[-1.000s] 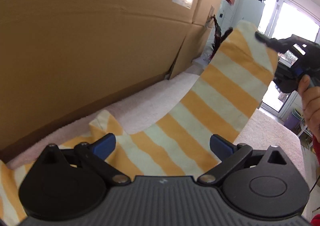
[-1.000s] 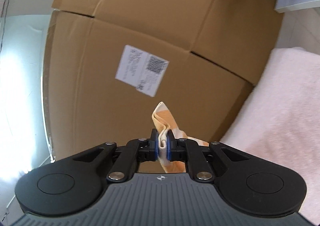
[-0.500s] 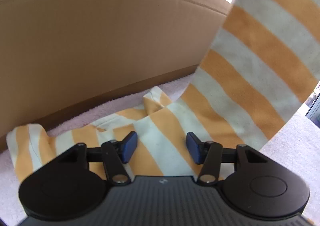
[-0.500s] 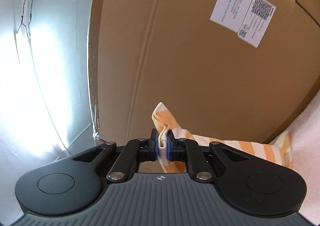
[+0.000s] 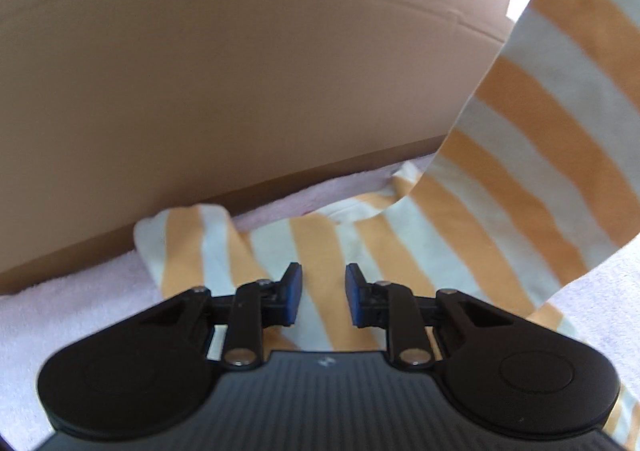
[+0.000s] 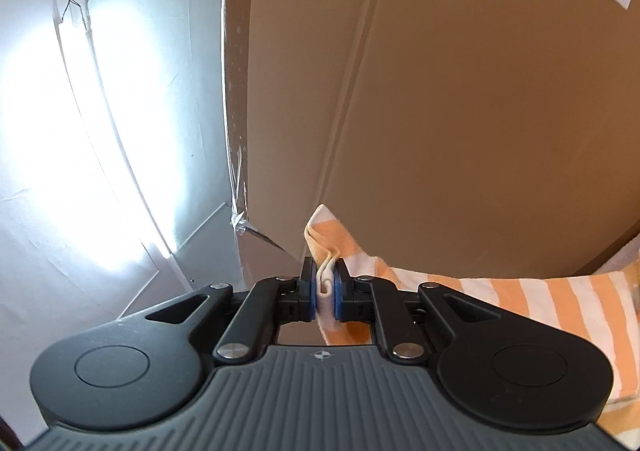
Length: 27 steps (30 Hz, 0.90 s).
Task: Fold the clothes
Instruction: 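Lift the pinched shirt edge high above the left gripper, then lay the lifted edge down over the garment and open the right gripper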
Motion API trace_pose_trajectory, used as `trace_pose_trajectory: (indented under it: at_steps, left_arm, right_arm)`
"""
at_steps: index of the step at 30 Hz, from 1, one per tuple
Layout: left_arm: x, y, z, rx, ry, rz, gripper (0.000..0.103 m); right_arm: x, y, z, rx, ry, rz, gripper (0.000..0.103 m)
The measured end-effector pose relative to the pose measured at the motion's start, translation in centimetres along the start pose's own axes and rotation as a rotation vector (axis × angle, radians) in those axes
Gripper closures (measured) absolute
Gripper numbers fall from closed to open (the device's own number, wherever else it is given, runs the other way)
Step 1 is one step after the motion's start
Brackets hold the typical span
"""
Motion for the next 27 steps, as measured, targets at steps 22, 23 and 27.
trace_pose_trajectory:
  at_steps: [22, 23, 27]
  left_arm:
    - [2.0, -5.5, -1.1, 0.074, -0.143, 0.156, 0.07]
    - [2.2, -5.8, -0.9, 0.073, -0.138, 0.15, 0.069]
    - [3.6, -6.9, -0.4, 0.08, -0.139, 0.128, 0.066]
  right_arm:
    - [7.2, 4.5, -4.2, -0.22, 0.041, -0.226, 0.091]
    - [7.4, 4.4, -4.2, -0.221, 0.041, -0.234, 0.091]
    - [8.5, 4.2, -4.1, -0.228, 0.05, -0.266, 0.091]
Point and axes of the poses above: each gripper's, at about its wrist camera, not at the fingertips, and y roughly the way its jaws point, z to its right, x to its underside, the point moved 3 cm from there along y, roughly the way its jaws point, and after that the axes turned 3 degrees about z, right-handed, at the moved point
